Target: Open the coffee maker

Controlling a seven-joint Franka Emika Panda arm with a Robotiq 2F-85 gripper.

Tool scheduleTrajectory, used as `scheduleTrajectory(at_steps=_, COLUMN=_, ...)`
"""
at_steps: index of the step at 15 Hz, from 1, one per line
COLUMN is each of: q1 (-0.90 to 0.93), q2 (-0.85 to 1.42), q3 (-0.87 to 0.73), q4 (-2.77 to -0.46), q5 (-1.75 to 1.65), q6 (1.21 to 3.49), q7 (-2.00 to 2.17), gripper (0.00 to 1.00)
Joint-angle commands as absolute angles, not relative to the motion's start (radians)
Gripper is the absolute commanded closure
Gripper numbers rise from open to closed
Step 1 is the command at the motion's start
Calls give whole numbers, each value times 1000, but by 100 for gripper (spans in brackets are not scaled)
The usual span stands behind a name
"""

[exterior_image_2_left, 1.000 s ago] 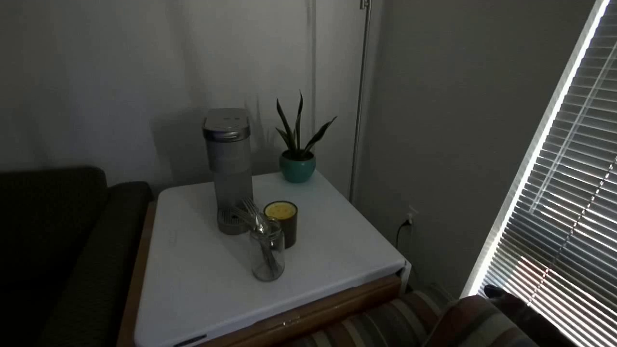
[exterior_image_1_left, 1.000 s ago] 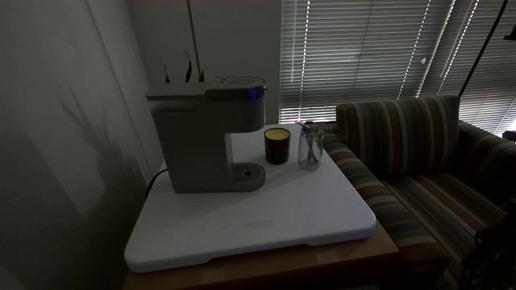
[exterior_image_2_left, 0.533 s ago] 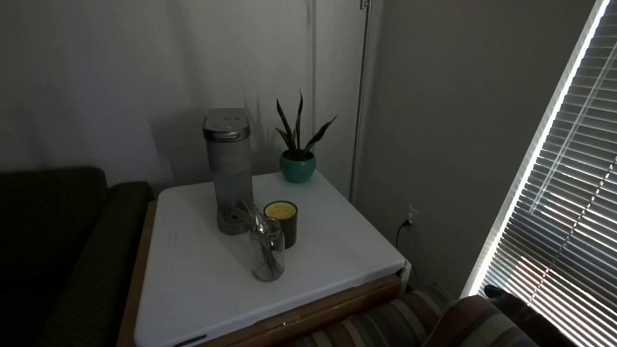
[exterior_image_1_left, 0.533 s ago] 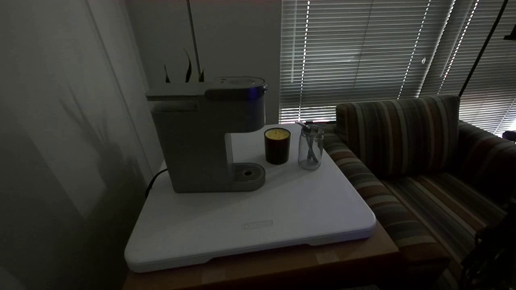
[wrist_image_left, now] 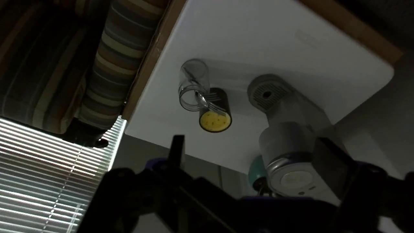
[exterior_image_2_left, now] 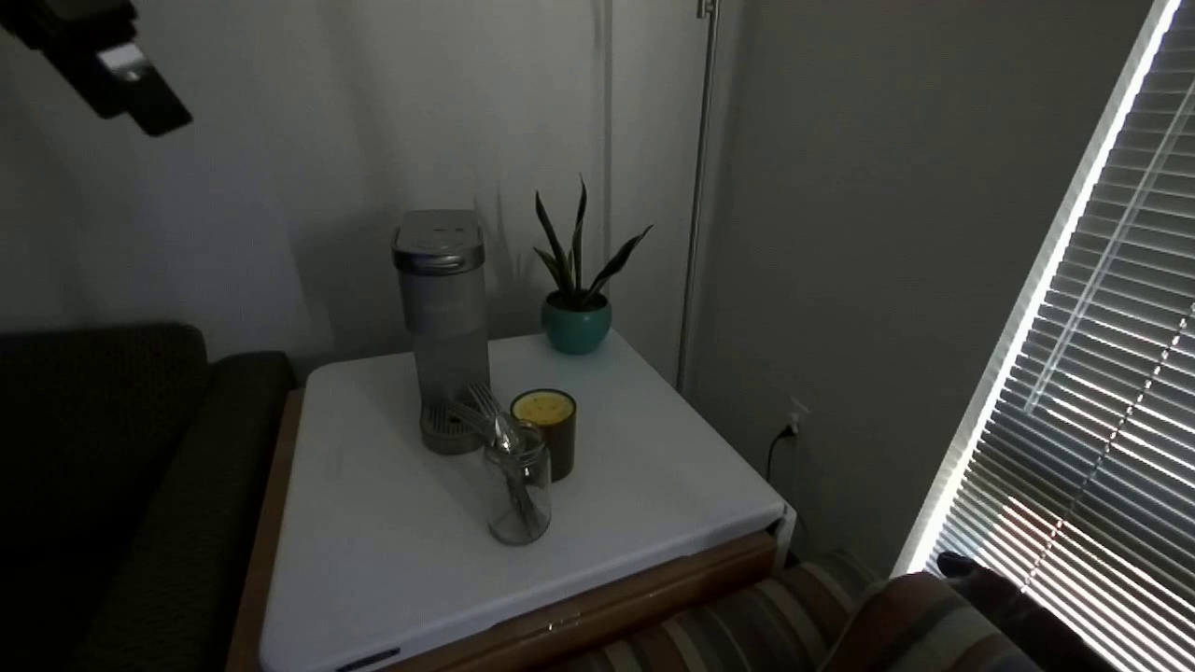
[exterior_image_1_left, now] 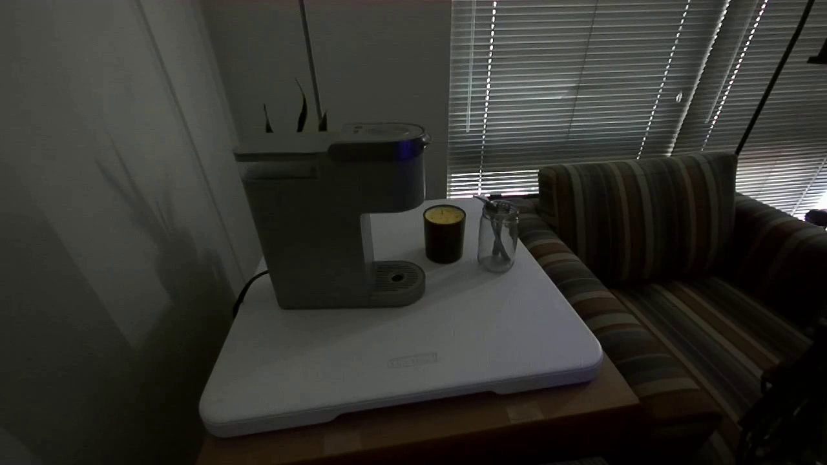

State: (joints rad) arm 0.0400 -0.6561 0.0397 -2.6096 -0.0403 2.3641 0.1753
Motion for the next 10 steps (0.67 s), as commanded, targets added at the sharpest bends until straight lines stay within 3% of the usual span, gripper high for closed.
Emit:
scheduleTrajectory(at_steps=1, q1=3, q2=-528, q3=78, q4=-2607, q5=16, q6=2564, q7=290, gripper=0)
scheduleTrajectory(at_steps=2, q1=11, q2=-591, q3=72, q4=-2610, q5=-3, q6=2477, q7=241, gripper=0)
scheduleTrajectory(at_steps=10, q1=-77, q2=-495, q3=149, q4=-2611, q5=-16, q6=2609, q7=461, gripper=0)
